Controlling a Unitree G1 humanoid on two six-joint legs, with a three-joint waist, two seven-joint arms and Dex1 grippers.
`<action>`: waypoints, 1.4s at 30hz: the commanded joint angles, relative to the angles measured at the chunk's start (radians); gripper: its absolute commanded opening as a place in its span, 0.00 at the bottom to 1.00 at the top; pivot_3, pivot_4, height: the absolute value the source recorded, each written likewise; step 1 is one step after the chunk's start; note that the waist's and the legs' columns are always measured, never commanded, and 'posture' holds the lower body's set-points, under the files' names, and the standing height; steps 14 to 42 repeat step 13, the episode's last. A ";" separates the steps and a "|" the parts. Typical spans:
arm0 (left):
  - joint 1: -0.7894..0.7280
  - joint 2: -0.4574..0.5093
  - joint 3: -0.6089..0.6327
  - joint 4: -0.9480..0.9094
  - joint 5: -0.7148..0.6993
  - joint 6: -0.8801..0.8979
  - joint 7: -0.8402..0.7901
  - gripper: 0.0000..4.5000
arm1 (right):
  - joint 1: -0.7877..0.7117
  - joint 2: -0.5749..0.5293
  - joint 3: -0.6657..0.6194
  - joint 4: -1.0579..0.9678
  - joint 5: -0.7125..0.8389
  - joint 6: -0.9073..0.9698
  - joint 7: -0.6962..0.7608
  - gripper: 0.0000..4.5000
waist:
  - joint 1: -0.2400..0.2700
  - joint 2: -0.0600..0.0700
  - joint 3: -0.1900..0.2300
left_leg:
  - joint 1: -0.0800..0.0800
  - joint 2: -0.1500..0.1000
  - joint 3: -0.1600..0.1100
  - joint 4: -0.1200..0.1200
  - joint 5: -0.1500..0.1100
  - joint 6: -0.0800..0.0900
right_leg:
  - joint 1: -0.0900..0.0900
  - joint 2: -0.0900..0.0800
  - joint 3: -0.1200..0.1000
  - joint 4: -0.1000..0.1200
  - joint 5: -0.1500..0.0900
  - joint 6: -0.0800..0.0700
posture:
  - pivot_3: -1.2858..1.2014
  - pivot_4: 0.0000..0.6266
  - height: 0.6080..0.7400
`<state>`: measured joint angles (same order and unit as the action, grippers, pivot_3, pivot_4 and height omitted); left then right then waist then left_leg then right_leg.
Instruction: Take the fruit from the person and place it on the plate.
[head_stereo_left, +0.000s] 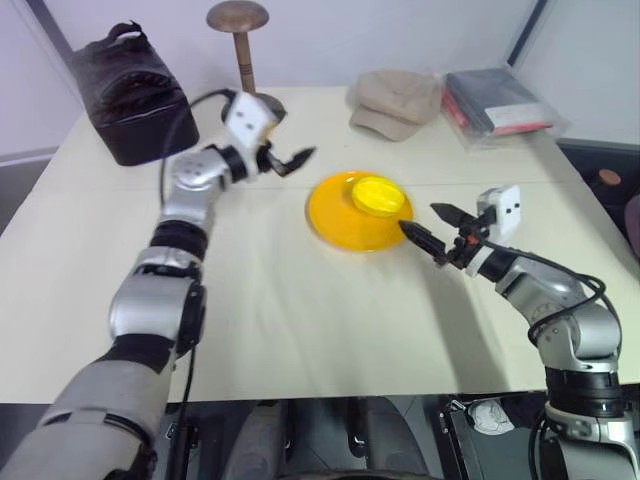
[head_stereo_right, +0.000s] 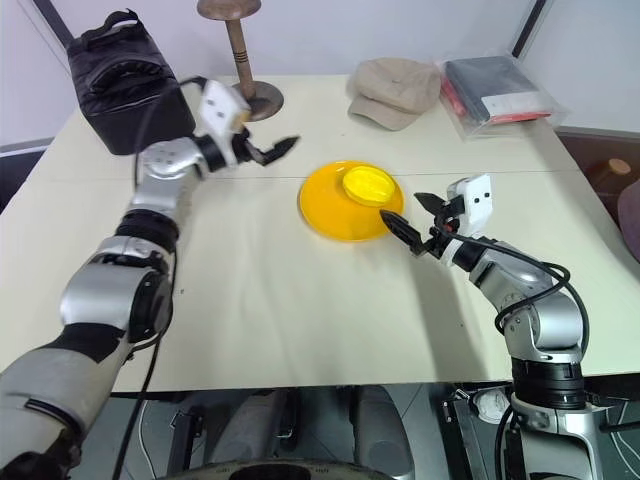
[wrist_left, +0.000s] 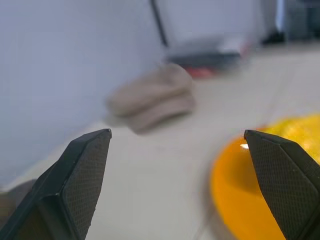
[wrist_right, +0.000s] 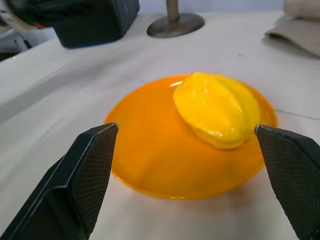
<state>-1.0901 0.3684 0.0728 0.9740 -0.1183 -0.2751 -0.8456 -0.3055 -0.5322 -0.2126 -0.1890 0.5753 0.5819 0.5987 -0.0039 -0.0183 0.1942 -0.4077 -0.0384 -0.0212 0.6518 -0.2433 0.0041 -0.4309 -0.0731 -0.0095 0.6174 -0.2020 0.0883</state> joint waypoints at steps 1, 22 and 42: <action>0.157 0.040 0.052 -0.303 -0.111 0.193 -0.020 0.99 | -0.032 -0.043 -0.039 0.018 0.006 -0.025 0.039 1.00 | -0.006 0.000 0.000 | 0.000 0.000 0.000 0.000 0.000 0.000 | 0.000 0.000 0.000 0.000 0.000 0.000 | 0.52 0.24 1.00; 0.757 0.091 0.263 -1.183 -0.392 0.796 0.301 0.99 | -0.123 -0.150 -0.044 0.237 -0.049 -0.099 0.159 1.00 | -0.002 0.000 0.000 | 0.001 -0.001 -0.001 0.001 0.000 0.000 | 0.001 -0.004 0.002 0.001 0.000 0.000 | 0.52 0.24 1.00; 0.757 0.091 0.263 -1.183 -0.392 0.796 0.301 0.99 | -0.123 -0.150 -0.044 0.237 -0.049 -0.099 0.159 1.00 | -0.002 0.000 0.000 | 0.001 -0.001 -0.001 0.001 0.000 0.000 | 0.001 -0.004 0.002 0.001 0.000 0.000 | 0.52 0.24 1.00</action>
